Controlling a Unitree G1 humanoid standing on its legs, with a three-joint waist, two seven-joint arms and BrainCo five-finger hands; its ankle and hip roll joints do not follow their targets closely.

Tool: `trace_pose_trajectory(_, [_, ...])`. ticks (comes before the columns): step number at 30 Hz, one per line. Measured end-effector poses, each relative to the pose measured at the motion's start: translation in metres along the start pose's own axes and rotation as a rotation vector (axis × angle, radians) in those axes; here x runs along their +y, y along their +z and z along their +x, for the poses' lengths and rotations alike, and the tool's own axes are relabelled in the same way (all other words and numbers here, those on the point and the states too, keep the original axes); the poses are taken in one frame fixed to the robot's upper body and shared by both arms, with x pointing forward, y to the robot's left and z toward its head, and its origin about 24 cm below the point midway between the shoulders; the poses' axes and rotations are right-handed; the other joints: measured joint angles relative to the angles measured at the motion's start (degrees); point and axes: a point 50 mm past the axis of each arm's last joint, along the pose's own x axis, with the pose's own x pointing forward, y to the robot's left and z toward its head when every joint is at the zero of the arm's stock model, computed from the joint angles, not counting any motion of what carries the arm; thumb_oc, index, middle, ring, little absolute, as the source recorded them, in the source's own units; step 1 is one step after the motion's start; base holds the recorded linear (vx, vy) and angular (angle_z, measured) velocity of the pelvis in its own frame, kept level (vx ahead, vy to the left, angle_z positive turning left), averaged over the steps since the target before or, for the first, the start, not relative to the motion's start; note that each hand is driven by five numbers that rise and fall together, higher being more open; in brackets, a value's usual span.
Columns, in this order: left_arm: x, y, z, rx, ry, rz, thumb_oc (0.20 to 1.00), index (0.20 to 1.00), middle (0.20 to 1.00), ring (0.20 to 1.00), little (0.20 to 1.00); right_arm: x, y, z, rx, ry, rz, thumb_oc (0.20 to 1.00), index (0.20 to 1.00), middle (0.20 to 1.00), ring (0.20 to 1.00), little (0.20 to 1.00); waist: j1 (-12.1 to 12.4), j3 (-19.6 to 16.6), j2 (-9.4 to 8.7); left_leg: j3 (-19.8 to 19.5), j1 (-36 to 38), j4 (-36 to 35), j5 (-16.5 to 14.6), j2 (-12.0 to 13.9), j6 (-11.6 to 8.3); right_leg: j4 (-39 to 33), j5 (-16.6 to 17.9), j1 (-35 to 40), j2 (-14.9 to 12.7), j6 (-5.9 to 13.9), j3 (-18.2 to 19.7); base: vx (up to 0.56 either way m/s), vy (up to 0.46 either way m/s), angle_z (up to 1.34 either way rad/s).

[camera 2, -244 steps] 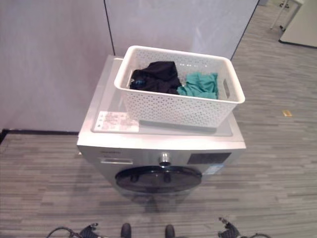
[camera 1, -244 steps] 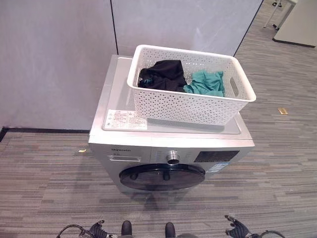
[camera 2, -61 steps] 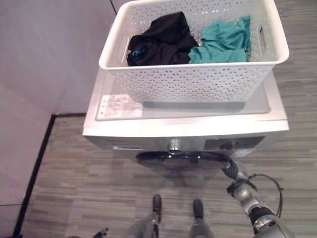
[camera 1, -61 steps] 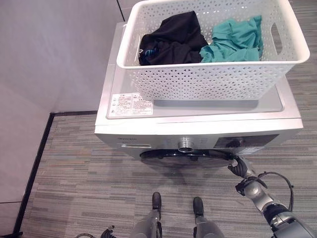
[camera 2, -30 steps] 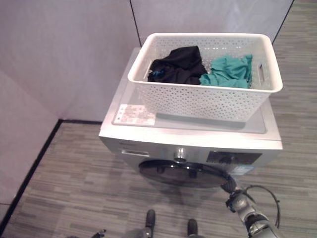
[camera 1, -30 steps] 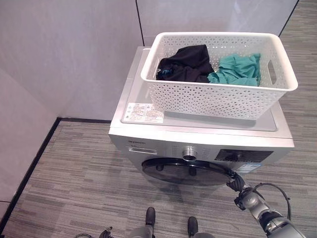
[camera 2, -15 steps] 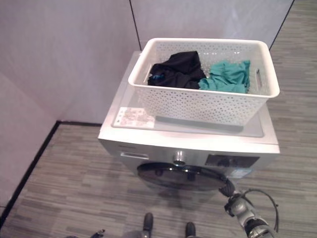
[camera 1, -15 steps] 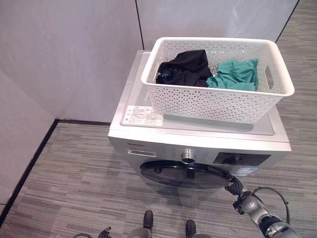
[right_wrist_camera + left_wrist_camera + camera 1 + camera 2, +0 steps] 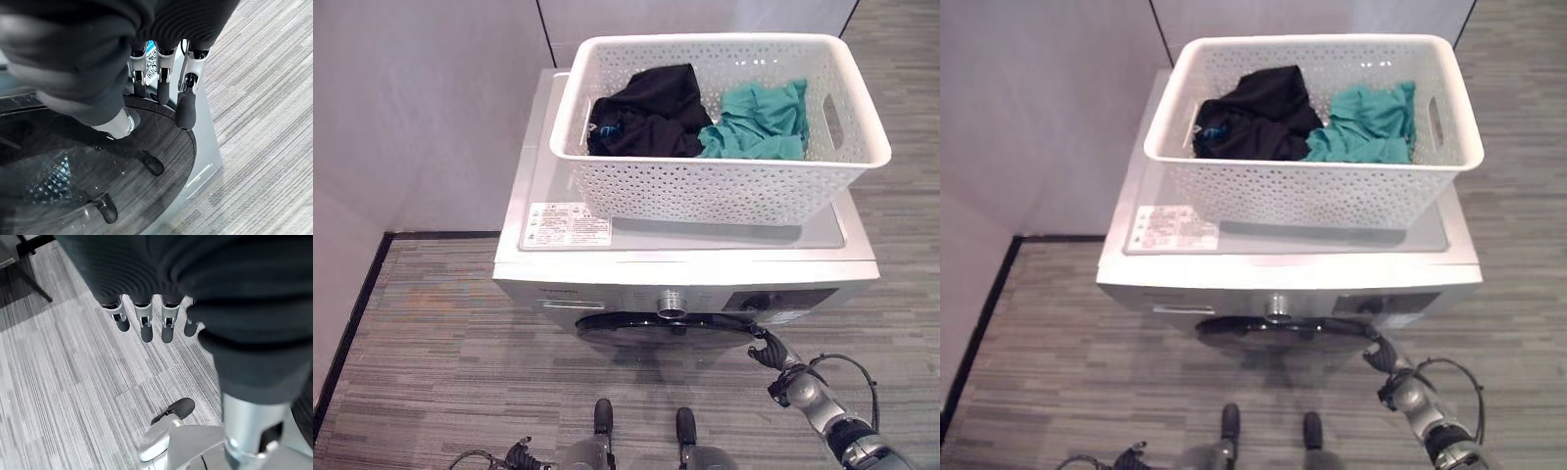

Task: Grab the laundry basket,head to the washer,open it,put in the laundry and shut it.

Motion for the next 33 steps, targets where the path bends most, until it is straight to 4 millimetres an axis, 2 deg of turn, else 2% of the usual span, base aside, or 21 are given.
trace_pose_trajectory(4, [0.001,0.010,0.001,-0.035,0.008,0.001,1.000,1.000,1.000,1.000,1.000,-0.005,0.011,0.002,-0.051,-0.032,0.003,0.200,0.200,0.200,0.200,0.200,-0.48,0.49,0.85,2.82,0.16,0.00,-0.07,-0.50,0.11,0.08,0.65,-1.10,-0.55,0.48,3.12,-0.02,0.053,-0.37])
trace_pose_trajectory(7, [0.001,0.017,0.002,-0.058,0.007,0.005,1.000,1.000,1.000,1.000,1.000,-0.005,0.013,0.003,-0.063,-0.033,0.005,0.200,0.200,0.200,0.200,0.200,-0.74,0.53,1.00,3.33,0.42,0.00,-0.09,-0.80,0.15,0.09,0.71,-1.30,-0.89,0.53,3.92,-0.01,0.076,-0.19])
trace_pose_trajectory(10, [-0.002,0.026,0.003,-0.083,0.002,0.009,1.000,1.000,1.000,1.000,1.000,-0.006,0.019,0.005,-0.080,-0.036,0.005,0.200,0.200,0.200,0.200,0.200,-0.83,0.60,1.00,4.36,0.62,-0.01,-0.76,-0.89,1.12,0.09,0.87,-1.85,-0.91,0.78,5.43,0.00,0.027,-0.24])
trace_pose_trajectory(11, [-0.004,0.035,0.003,-0.119,-0.008,0.043,1.000,1.000,1.000,1.000,1.000,-0.006,0.020,0.006,-0.086,-0.037,0.006,0.200,0.200,0.200,0.200,0.200,-0.67,0.61,1.01,5.72,0.84,-0.03,-1.23,-0.95,1.55,0.09,1.01,-2.14,-0.95,0.99,6.35,0.00,0.009,-0.26])
trace_pose_trajectory(13, [-0.007,0.044,0.003,-0.159,-0.018,0.068,1.000,1.000,1.000,1.000,1.000,-0.005,0.020,0.006,-0.087,-0.036,0.006,0.200,0.200,0.200,0.200,0.200,-0.69,0.68,1.10,5.92,1.06,-0.03,-1.59,-0.98,1.51,0.09,1.04,-2.06,-1.02,1.06,6.70,0.00,0.004,-0.18])
trace_pose_trajectory(14, [-0.011,0.060,0.001,-0.238,-0.033,0.097,1.000,1.000,1.000,1.000,1.000,-0.004,0.019,0.005,-0.081,-0.033,0.004,0.200,0.200,0.200,0.200,0.200,-0.97,0.81,0.91,5.90,1.18,-0.02,-2.01,-1.11,1.61,0.08,1.04,-2.08,-1.02,1.19,6.97,-0.01,0.004,-0.07])
trace_pose_trajectory(17, [-0.012,0.078,-0.001,-0.315,-0.039,0.114,1.000,1.000,1.000,1.000,1.000,0.009,0.006,-0.003,-0.046,0.010,-0.001,0.200,0.200,0.200,0.200,0.200,-1.64,1.50,0.01,5.85,1.19,-0.02,-2.00,-1.22,1.61,0.07,1.13,-2.08,-1.04,1.34,6.97,-0.01,0.001,-0.02])
trace_pose_trajectory(19, [-0.014,0.096,-0.004,-0.388,-0.048,0.129,1.000,1.000,1.000,1.000,1.000,0.032,-0.013,-0.019,0.005,0.091,-0.008,0.200,0.200,0.200,0.200,0.200,-2.56,2.09,-0.40,5.70,1.16,-0.02,-2.03,-1.29,1.65,0.05,1.26,-2.11,-1.06,1.65,6.97,0.00,0.000,0.00])
trace_pose_trajectory(22, [-0.013,0.110,-0.007,-0.439,-0.051,0.133,1.000,1.000,1.000,1.000,1.000,0.055,-0.032,-0.036,0.062,0.228,-0.055,0.200,0.200,0.200,0.200,0.200,-3.41,2.43,0.21,5.47,1.05,-0.03,-2.10,-1.23,1.75,-0.26,1.33,-2.07,-0.99,1.99,6.58,0.00,-0.040,0.04])
trace_pose_trajectory(23, [-0.013,0.115,-0.007,-0.453,-0.050,0.133,1.000,1.000,1.000,1.000,1.000,0.073,-0.041,-0.049,0.084,0.336,-0.091,0.200,0.200,0.200,0.200,0.200,-3.45,2.89,1.07,5.35,1.03,-0.04,-2.46,-1.05,2.21,-0.44,1.32,-2.05,-0.82,2.07,6.27,0.01,-0.055,0.05])
trace_pose_trajectory(24, [-0.013,0.116,-0.007,-0.454,-0.051,0.133,1.000,1.000,1.000,1.000,1.000,0.081,-0.043,-0.054,0.088,0.365,-0.094,0.200,0.200,0.200,0.200,0.200,-3.43,3.09,1.45,5.34,0.97,-0.04,-2.54,-0.99,2.24,-0.45,1.42,-2.09,-0.74,2.16,6.49,0.01,-0.093,-0.09])
trace_pose_trajectory(25, [-0.014,0.113,-0.006,-0.439,-0.054,0.136,1.000,1.000,1.000,1.000,1.000,0.077,-0.040,-0.052,0.071,0.336,-0.078,0.200,0.200,0.200,0.200,0.200,-3.93,3.60,1.93,5.46,0.94,-0.04,-2.56,-0.88,2.24,-0.45,1.77,-2.42,-0.84,2.60,6.86,0.01,-0.071,-0.10])
trace_pose_trajectory(28, [-0.019,0.101,-0.005,-0.404,-0.078,0.146,1.000,1.000,1.000,1.000,1.000,0.078,-0.042,-0.053,0.080,0.351,-0.082,0.200,0.200,0.200,0.200,0.200,-4.30,3.17,2.59,3.98,1.00,-0.05,-2.65,-0.76,1.89,-0.46,1.80,-1.79,-0.75,2.35,5.98,0.01,-0.074,0.11])
trace_pose_trajectory(31, [-0.020,0.092,-0.004,-0.372,-0.087,0.148,1.000,1.000,1.000,1.000,1.000,0.081,-0.044,-0.054,0.090,0.360,-0.087,0.200,0.200,0.200,0.200,0.200,-3.33,2.92,2.60,3.00,0.97,-0.05,-2.60,-0.31,1.84,-0.46,2.05,-1.51,-0.18,1.91,5.62,0.00,-0.105,0.16])
trace_pose_trajectory(33, [-0.024,0.084,-0.005,-0.349,-0.102,0.145,1.000,1.000,1.000,1.000,1.000,0.083,-0.043,-0.054,0.087,0.372,-0.107,0.200,0.200,0.200,0.200,0.200,-3.16,2.70,2.86,1.18,0.94,-0.03,-2.09,0.10,1.16,-0.46,1.89,-0.67,0.26,1.44,3.84,-0.01,-0.095,0.34])
